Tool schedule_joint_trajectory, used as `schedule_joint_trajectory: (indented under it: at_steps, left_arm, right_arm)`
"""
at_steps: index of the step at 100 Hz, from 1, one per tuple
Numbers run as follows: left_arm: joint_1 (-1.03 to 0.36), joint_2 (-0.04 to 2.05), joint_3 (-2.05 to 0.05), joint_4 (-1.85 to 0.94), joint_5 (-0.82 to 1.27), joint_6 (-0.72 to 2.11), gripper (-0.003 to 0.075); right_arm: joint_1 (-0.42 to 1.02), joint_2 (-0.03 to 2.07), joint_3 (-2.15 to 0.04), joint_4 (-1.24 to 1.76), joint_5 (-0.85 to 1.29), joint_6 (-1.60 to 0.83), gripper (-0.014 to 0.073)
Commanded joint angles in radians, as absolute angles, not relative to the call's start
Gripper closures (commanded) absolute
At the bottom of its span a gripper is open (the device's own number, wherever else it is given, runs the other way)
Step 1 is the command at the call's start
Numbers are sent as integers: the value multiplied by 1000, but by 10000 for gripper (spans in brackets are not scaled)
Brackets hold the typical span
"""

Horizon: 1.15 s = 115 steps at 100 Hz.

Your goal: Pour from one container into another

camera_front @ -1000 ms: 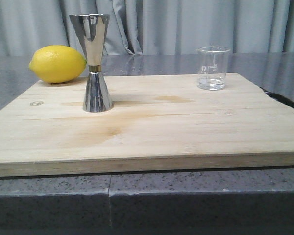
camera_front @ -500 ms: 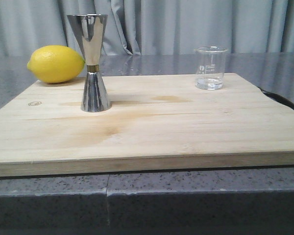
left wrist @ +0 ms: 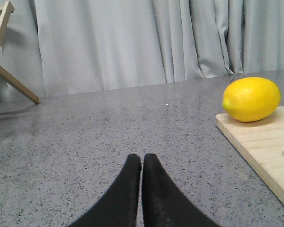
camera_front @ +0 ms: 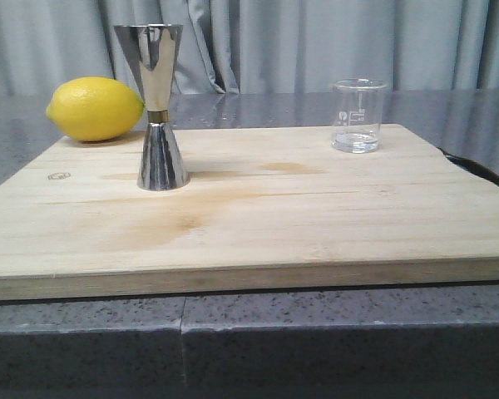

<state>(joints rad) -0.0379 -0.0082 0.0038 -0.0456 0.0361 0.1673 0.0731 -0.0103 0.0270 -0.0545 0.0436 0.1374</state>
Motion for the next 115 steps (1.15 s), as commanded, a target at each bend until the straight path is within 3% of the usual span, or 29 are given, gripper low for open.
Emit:
schedule_joint_trajectory:
  at_steps: [1,115]
  left_arm:
    - [-36,-30,8,-47,-40,160,739]
    - [-36,-30,8,-47,-40,160,739]
  right_arm:
    - [69,-30,42,-78,-29,141,665]
    - [69,-30,42,-78,42,141,665]
